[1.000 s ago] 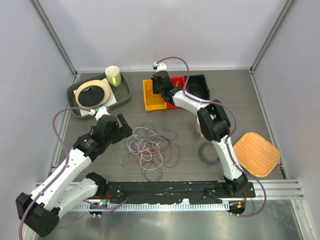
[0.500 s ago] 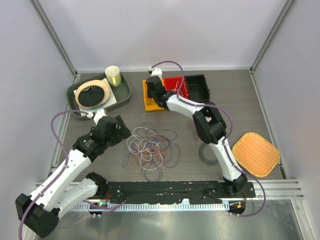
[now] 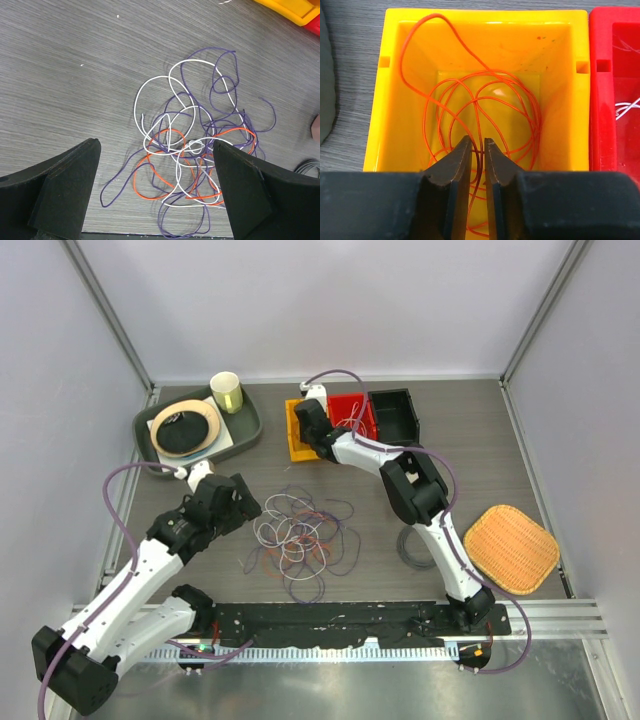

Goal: Untangle the cables
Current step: Place the cable in the bin, then untie the cable.

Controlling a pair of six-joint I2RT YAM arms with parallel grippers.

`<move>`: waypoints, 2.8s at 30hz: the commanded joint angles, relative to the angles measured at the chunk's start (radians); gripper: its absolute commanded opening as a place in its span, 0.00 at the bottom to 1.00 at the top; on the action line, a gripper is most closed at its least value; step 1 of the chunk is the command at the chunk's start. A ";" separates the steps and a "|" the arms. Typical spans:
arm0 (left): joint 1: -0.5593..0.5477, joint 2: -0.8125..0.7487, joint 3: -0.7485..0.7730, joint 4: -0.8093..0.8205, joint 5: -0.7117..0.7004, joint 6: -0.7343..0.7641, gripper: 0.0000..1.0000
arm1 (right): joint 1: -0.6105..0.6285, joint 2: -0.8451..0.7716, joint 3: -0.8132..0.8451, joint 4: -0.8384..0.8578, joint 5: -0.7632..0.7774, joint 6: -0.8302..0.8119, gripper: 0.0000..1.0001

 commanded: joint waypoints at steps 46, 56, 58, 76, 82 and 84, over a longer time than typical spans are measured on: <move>0.006 0.055 -0.175 0.236 0.329 0.043 1.00 | 0.081 -0.617 -0.787 0.030 -0.908 -0.513 0.68; 0.006 0.078 -0.181 0.255 0.333 0.035 1.00 | 0.082 -0.622 -0.766 0.074 -0.891 -0.462 0.01; 0.006 0.086 -0.181 0.269 0.342 0.037 1.00 | 0.088 -0.686 -0.766 0.079 -0.871 -0.453 0.01; 0.006 -0.006 -0.170 0.482 0.571 0.110 1.00 | 0.130 -1.134 -0.745 0.158 -0.658 -0.142 0.01; 0.006 -0.017 -0.133 0.594 0.622 0.086 1.00 | 0.130 -1.194 -0.774 0.143 -0.663 -0.027 0.01; 0.006 -0.010 -0.129 0.626 0.616 0.073 0.99 | 0.128 -1.209 -0.789 0.157 -0.670 -0.007 0.01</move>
